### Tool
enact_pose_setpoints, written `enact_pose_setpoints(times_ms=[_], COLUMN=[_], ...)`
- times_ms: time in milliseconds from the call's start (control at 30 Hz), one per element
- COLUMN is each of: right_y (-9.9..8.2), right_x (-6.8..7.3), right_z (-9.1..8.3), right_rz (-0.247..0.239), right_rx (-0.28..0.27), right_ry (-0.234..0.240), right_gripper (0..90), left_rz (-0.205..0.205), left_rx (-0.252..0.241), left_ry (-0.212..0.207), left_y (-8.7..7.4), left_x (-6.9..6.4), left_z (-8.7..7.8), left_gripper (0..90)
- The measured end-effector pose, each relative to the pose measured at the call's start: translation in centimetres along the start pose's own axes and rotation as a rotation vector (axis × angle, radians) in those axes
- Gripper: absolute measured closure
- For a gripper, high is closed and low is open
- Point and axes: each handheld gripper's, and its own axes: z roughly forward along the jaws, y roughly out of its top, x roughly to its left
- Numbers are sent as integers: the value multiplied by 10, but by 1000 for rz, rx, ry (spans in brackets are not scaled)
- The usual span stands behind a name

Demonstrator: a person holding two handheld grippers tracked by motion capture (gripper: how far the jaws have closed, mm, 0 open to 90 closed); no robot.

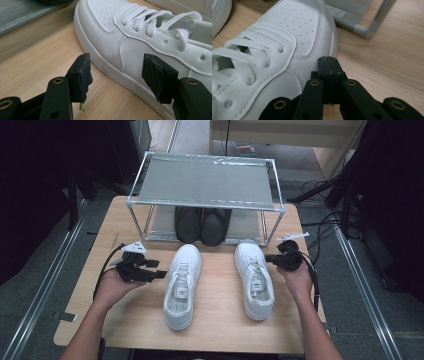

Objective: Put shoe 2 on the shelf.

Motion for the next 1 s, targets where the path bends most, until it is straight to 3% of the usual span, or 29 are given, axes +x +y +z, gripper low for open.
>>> enact_pose_setpoints(times_ms=[300, 400, 467, 600, 700, 833, 1000], right_y=[8, 8, 6, -3, -9, -11, -10], right_x=[14, 15, 15, 18, 23, 30, 32], right_z=[8, 3, -4, -17, -19, -19, -19], right_rz=[-48, -47, -53, -77, -91, -109, -109], right_rx=[-2, -8, -12, -10, 22, 28, 32], right_ry=[39, 40, 48, 62, 72, 46, 40], right_gripper=[900, 900, 900, 900, 900, 900, 900], left_rz=[-1, 3, -17, -31, -31, -43, -38], left_rx=[0, 17, 32, 99, 115, 113, 117], left_ry=[-20, -27, -49, -68, -84, -109, -102], left_y=[-6, -7, -9, -12, -13, -12, -12], left_x=[-5, -8, -7, -8, -11, -11, -13], left_z=[5, 7, 9, 16, 18, 20, 20], left_gripper=[457, 520, 575, 698, 770, 821, 838])
